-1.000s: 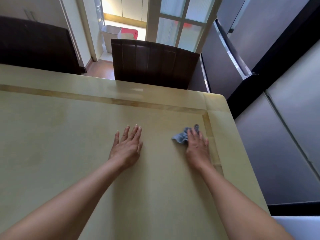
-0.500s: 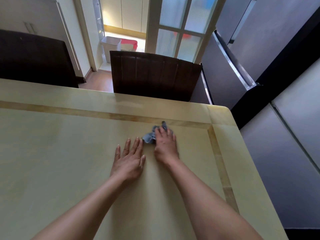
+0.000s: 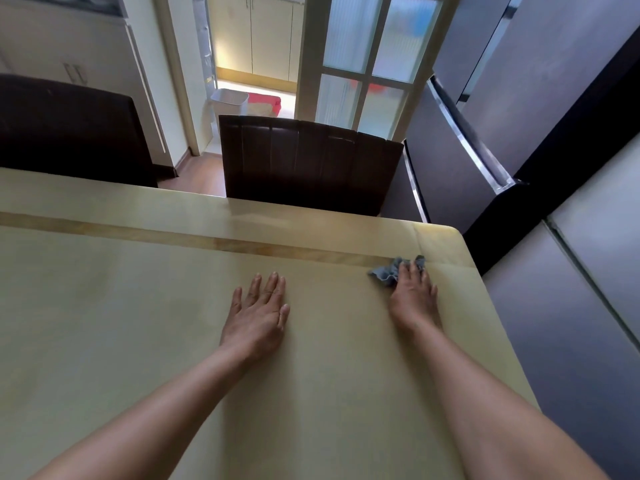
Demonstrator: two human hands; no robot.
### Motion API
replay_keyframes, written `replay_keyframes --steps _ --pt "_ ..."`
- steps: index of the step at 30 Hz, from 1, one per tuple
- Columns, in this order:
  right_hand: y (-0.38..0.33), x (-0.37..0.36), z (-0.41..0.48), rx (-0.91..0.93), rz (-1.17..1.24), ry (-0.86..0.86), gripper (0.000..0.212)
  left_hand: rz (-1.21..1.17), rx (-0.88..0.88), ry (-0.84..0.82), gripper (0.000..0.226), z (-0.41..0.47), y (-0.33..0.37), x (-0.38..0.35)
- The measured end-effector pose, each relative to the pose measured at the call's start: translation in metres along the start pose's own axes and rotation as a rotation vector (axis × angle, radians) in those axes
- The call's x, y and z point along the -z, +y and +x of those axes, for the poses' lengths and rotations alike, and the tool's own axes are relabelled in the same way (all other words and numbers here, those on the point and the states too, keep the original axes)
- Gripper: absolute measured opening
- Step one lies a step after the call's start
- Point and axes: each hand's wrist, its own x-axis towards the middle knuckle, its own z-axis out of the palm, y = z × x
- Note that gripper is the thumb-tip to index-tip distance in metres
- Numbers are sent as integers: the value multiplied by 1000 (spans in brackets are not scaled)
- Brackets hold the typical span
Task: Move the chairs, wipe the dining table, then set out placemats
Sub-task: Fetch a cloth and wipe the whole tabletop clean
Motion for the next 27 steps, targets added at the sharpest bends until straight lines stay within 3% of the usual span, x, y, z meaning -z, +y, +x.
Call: replay_keyframes --steps 9,14,18,23,27 --pt "-24 4 27 100 39 45 61 -24 4 32 57 57 15 6" --pt "-102 -15 53 389 99 85 54 -43 3 8 57 60 10 7" --pt "-150 -24 70 575 79 -14 54 -24 6 32 58 62 12 3" --pt "-147 -19 91 527 14 -37 65 -44 2 23 56 64 7 3" --pt "-89 0 124 351 14 20 61 -60 -10 31 55 63 6 2"
